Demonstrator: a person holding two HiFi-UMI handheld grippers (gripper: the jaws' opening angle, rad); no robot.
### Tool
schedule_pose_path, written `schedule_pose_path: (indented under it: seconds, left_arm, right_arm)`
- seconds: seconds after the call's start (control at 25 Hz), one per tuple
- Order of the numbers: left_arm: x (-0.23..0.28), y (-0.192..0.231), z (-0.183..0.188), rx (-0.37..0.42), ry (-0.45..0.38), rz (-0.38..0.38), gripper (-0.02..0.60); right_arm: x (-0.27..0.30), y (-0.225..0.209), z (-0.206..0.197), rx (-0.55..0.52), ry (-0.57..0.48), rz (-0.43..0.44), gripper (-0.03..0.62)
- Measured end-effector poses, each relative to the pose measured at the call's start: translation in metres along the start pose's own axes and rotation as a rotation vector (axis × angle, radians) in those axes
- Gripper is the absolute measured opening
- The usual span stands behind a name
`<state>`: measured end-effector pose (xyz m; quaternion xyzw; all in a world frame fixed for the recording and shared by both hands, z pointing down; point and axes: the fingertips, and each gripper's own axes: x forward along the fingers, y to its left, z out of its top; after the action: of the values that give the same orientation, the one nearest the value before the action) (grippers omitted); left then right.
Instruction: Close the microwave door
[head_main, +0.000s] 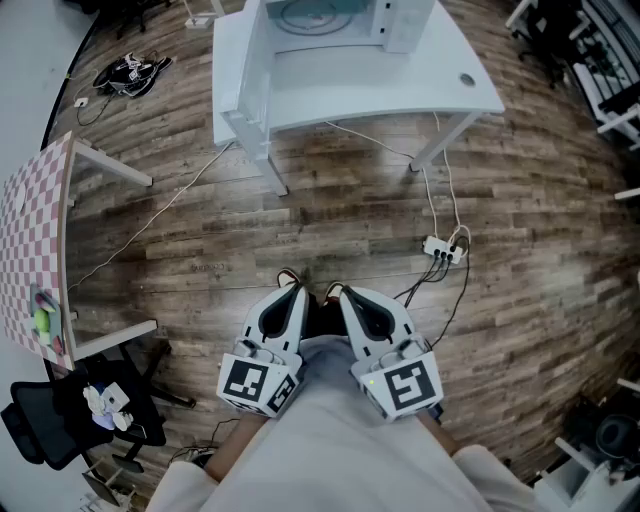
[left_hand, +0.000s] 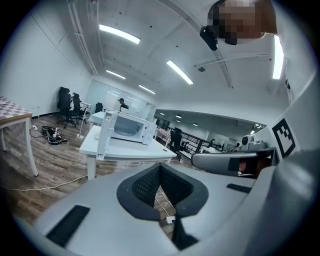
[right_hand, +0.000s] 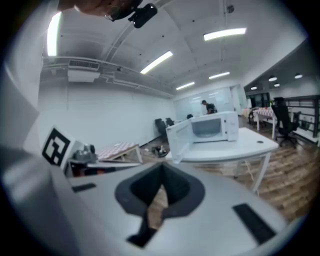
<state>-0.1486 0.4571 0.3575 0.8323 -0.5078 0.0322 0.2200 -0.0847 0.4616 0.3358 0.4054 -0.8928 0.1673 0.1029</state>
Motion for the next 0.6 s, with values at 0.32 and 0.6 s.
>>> schedule_pose_path:
  seconds: [0.32, 0.6]
  left_arm:
    - [-0.007, 0.001, -0.003, -0.019, 0.015, 0.017, 0.017]
    - [-0.008, 0.014, 0.008, -0.018, -0.004, 0.054, 0.017]
  right_arm:
    - [0.0, 0.008, 0.0, 0.0, -0.001, 0.04, 0.02]
    - [0.006, 0.001, 0.008, 0.053, -0.028, 0.054, 0.021]
